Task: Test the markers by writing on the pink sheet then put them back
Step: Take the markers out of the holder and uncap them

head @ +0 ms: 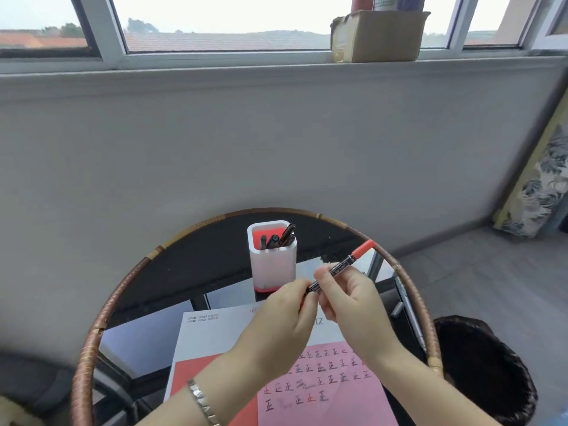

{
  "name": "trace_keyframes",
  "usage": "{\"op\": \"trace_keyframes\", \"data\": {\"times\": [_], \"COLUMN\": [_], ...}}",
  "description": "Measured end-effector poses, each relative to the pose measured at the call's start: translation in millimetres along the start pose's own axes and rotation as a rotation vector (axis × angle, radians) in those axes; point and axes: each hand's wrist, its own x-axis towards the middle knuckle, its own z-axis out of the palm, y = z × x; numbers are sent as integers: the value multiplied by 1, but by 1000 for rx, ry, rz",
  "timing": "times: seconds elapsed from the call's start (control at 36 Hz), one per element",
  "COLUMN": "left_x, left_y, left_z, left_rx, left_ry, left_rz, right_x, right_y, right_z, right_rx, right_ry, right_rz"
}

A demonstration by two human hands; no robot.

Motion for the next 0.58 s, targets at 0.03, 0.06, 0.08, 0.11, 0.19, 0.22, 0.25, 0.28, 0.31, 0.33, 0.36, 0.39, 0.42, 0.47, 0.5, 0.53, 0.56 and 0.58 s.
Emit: {"op": "trace_keyframes", "data": {"times": [0.03,0.06,0.08,0.11,0.19,0.22,0.25,0.28,0.31,0.33,0.36,0.39,0.42,0.47,0.5,0.53,0.56,0.58], "left_x": [-1,-2,-3,-4,-5,-4,-4,-3,-3,-3,-2,-2,-2,-2,-3,-3,-3,-3], "left_y": [-3,-6,-7,-7,-7,-6,-6,-6,-5,-4,-5,-5,-6,-10,-12,-12,-13,-13], "left_z": [1,2,3,3,2,1,0,-1,-3,-4,-5,-5,-6,-5,-5,-4,-4,-5], "left_rx": [42,75,86,71,-78,-115,-137,-157,-190,-228,-266,-307,-355,-422,-422,-416,-402,-380], "left_ry": [-3,1,9,14,3,-3,-11,-23,-41,-64,-85,-106,-129,-176,-196,-205,-199,-179], "left_rz": [19,36,53,63,58,56,56,55,49,38,27,10,-13,-53,-61,-69,-86,-119], "right_x": [-1,-2,-2,-2,-1,-1,0,0,0,0,0,-1,-2,-3,-3,-3,0,5], "right_y": [0,-1,-1,0,3,4,5,6,6,6,5,5,4,3,3,2,2,1], "right_z": [1,1,2,2,1,1,0,-1,-1,-1,-1,0,0,-1,-1,-3,-5,-7], "right_rx": [-7,-5,3,11,54,66,75,87,101,119,138,156,172,178,166,147,128,116], "right_ry": [-4,-9,-15,-24,-68,-81,-91,-100,-109,-116,-122,-128,-139,-169,-185,-200,-203,-179], "right_rz": [-14,-20,-21,-15,29,42,53,63,72,75,76,72,74,76,80,88,92,110]}}
